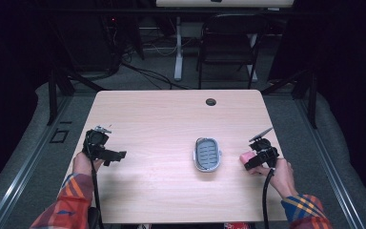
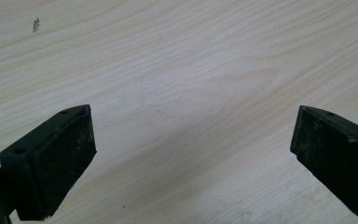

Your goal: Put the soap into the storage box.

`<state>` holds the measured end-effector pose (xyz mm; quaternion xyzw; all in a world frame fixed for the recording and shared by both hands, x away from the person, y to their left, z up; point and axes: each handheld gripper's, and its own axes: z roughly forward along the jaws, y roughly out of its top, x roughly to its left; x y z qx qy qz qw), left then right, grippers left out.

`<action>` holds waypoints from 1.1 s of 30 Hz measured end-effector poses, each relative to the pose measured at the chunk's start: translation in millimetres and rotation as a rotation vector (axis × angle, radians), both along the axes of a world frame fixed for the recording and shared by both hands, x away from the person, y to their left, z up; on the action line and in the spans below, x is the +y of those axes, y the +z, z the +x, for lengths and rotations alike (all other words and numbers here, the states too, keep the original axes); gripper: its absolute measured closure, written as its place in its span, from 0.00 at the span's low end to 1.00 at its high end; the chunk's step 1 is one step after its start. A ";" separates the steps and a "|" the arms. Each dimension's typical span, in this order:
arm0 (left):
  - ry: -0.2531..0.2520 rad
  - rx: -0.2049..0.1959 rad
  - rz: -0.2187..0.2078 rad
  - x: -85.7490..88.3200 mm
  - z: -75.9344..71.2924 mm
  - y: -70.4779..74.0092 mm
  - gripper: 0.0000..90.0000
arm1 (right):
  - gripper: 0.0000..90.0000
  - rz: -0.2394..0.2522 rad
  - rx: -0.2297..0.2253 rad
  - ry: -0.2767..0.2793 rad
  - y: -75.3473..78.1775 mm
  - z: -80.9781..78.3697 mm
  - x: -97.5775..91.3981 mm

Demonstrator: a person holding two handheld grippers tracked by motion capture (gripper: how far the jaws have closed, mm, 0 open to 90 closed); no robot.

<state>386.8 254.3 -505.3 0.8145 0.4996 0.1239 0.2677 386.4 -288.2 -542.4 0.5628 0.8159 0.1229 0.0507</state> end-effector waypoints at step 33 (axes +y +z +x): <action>-0.009 -0.001 0.006 -1.3 0.2 0.0 0.00 | 0.41 -0.038 0.029 0.038 0.6 5.5 -3.2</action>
